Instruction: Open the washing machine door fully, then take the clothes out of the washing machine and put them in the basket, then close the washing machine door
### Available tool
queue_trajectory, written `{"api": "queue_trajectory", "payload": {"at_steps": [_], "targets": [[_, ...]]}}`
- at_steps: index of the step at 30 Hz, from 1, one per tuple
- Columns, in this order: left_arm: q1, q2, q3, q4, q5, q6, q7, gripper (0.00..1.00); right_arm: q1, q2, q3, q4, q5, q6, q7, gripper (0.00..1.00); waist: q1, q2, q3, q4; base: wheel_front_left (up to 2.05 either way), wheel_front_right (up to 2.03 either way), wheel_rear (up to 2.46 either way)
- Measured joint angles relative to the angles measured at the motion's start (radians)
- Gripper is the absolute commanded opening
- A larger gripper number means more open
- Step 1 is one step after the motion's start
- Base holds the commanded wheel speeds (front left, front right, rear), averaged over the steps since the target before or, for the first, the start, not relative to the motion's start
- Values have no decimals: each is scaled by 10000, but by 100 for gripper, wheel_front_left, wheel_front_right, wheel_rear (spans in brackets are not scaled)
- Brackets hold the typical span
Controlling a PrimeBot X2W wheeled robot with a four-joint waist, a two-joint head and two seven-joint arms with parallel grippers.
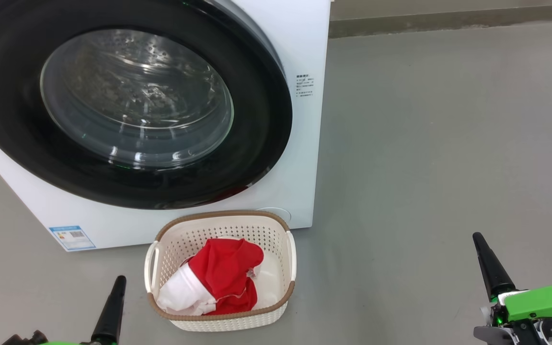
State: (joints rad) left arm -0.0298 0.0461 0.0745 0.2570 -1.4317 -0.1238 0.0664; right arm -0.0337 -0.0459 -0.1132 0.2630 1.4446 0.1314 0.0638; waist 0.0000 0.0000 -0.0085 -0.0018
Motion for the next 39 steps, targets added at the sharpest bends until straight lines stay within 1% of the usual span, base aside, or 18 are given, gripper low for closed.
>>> {"api": "queue_trajectory", "payload": {"at_steps": [15, 20, 39], "targets": [[-373, -48, 40, 73, -1651, -2, 412, 0, -256, 40, -146, 61, 1448, -2, 435, 0, 0, 0, 116, 17, 0, 0, 0], [-380, -54, 46, 82, -1672, -2, 422, 0, -332, 42, -174, 65, 1641, -2, 435, 0, 0, 0, 116, 17, 0, 0, 0], [-380, -59, 48, 84, -1697, -2, 422, 0, -332, 42, -184, 65, 1643, -2, 435, 0, 0, 0, 116, 17, 0, 0, 0]]}}
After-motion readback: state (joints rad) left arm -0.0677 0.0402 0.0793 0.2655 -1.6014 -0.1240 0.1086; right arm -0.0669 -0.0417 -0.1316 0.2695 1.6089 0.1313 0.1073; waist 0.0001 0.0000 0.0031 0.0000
